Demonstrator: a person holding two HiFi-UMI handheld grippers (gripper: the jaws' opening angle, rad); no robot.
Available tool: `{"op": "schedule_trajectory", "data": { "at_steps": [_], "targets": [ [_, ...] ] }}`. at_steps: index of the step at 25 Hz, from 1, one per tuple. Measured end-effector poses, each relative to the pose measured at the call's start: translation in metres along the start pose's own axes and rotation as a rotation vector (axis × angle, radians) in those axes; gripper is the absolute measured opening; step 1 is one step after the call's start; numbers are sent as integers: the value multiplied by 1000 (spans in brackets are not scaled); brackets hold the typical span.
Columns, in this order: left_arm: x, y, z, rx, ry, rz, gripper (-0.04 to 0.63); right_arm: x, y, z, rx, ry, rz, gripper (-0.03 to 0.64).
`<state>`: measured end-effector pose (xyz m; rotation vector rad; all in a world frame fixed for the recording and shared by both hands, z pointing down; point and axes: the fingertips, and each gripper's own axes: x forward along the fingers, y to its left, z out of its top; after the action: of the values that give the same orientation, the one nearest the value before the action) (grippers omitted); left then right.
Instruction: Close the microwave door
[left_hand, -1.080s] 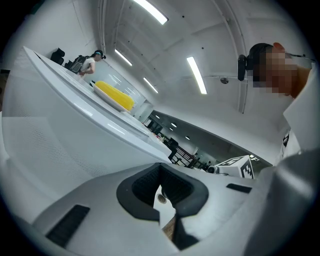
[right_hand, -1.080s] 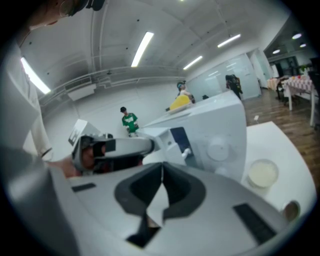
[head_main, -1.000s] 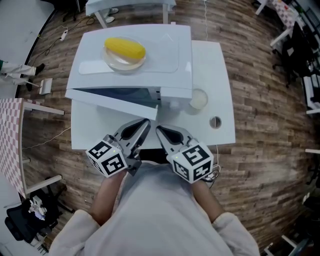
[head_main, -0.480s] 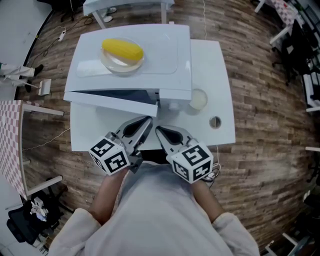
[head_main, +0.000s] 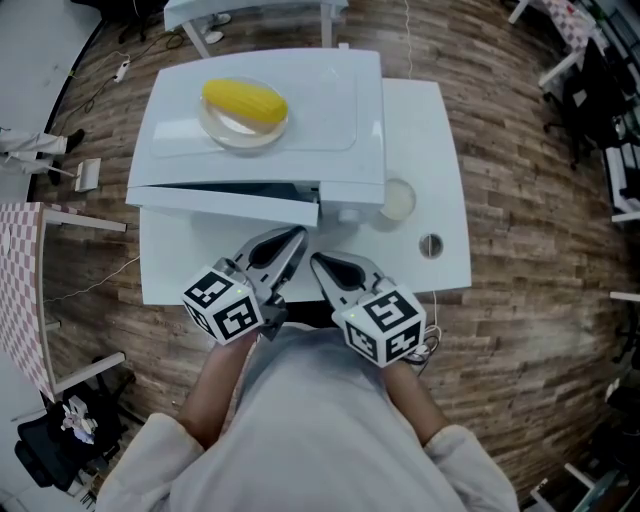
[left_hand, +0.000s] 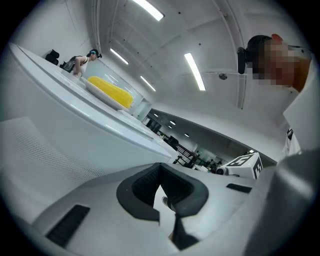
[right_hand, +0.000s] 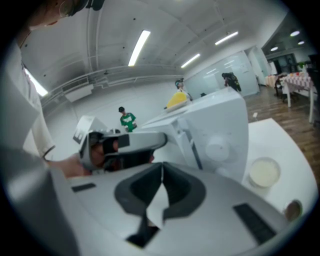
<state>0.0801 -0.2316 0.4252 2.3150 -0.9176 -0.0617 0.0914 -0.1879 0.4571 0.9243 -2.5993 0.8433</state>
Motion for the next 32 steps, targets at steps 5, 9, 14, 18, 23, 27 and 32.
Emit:
{"op": "schedule_trajectory", "data": {
  "at_steps": [5, 9, 14, 18, 23, 27, 32],
  "targets": [
    [6, 4, 2, 1, -5, -6, 18, 1, -5, 3, 4, -2, -7, 23],
    [9, 4, 5, -9, -10, -8, 18, 2, -7, 4, 10, -1, -11, 23],
    [12, 5, 8, -35, -21, 3, 18, 3, -6, 5, 11, -6, -10, 23],
    [15, 7, 9, -69, -32, 6, 18, 5, -7, 8, 11, -9, -6, 23],
    [16, 7, 9, -88, -44, 0, 18, 5, -6, 9, 12, -7, -3, 23],
    [16, 8, 8, -89, -50, 8, 18, 5, -8, 9, 16, -10, 0, 23],
    [18, 8, 8, -81, -45, 14, 18, 6, -9, 7, 23, -6, 0, 23]
  ]
}}
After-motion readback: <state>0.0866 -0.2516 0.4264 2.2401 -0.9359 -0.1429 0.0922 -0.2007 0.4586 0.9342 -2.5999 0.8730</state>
